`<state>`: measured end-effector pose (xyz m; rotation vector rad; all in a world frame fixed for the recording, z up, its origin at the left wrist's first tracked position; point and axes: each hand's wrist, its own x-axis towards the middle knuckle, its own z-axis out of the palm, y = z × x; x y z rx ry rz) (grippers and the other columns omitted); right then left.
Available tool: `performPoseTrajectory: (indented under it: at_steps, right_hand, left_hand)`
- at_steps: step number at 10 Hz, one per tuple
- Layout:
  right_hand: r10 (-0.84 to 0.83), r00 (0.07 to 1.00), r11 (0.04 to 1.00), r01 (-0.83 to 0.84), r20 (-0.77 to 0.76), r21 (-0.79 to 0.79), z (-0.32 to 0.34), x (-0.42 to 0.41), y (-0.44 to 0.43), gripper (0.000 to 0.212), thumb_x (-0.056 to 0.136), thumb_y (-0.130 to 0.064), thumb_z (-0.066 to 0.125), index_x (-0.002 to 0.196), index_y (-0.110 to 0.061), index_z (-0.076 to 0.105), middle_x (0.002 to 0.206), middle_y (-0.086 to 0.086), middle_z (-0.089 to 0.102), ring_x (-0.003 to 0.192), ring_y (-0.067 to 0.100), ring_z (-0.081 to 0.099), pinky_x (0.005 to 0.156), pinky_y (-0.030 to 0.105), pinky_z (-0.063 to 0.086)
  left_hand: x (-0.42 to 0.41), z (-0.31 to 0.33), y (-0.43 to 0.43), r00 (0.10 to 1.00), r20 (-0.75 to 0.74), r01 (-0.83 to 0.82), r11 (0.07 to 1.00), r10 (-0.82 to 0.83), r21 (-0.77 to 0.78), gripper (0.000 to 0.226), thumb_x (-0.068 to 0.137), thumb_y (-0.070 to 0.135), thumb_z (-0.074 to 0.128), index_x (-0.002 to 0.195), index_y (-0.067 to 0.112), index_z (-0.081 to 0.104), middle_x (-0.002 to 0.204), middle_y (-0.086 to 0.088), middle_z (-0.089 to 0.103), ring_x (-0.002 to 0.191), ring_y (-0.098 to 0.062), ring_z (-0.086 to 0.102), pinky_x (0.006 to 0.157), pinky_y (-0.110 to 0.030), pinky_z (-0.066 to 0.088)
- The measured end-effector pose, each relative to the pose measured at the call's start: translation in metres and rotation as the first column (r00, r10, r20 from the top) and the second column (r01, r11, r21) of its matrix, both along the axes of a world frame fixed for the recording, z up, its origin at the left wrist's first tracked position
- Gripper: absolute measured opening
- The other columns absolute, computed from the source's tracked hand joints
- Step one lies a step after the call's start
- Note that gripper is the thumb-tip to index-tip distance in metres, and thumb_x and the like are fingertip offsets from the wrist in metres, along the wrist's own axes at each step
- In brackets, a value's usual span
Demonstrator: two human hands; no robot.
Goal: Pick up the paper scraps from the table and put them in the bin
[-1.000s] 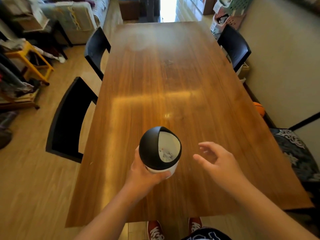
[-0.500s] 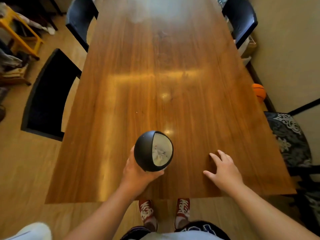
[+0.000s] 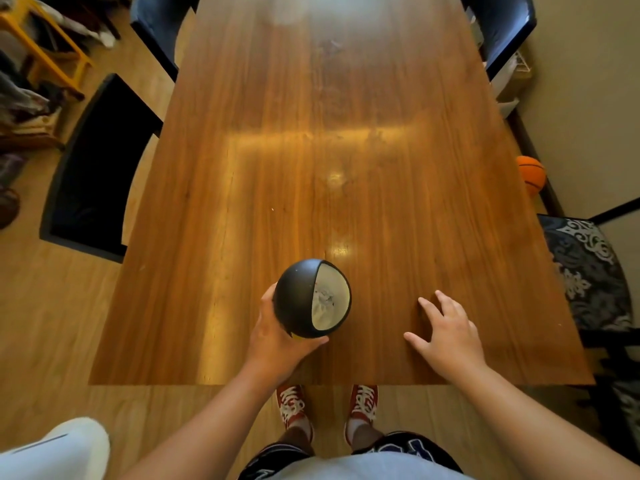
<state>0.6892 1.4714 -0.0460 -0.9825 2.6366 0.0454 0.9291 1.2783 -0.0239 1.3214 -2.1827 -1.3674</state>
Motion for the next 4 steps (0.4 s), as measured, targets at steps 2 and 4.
performPoseTrajectory:
  at_steps: [2, 4]
  right_hand:
    - [-0.009, 1.0, 1.0, 0.009, 0.018, 0.022, 0.0006, -0.001, -0.0012, 0.08, 0.081, -0.063, 0.063, 0.148, -0.029, 0.039, 0.159, 0.005, 0.032, 0.147, 0.025, 0.028, 0.11, 0.045, 0.038]
    - [-0.023, 0.998, 0.999, 0.021, 0.053, 0.033, 0.0053, 0.0008, -0.0048, 0.08, 0.081, -0.061, 0.066, 0.149, -0.03, 0.038, 0.159, 0.003, 0.03, 0.147, 0.025, 0.026, 0.111, 0.046, 0.038]
  left_hand:
    - [0.0067, -0.009, 0.0021, 1.0, 0.001, -0.027, 0.999, 0.027, 0.029, 0.126, 0.063, 0.03, 0.103, 0.137, 0.077, 0.013, 0.145, 0.018, 0.042, 0.135, -0.009, 0.045, 0.1, -0.03, 0.052]
    - [0.013, -0.0084, 0.009, 0.991, 0.126, -0.061, 0.989, 0.044, 0.132, 0.111, 0.074, 0.026, 0.099, 0.162, 0.034, 0.031, 0.158, 0.008, 0.042, 0.142, -0.014, 0.045, 0.115, -0.043, 0.05]
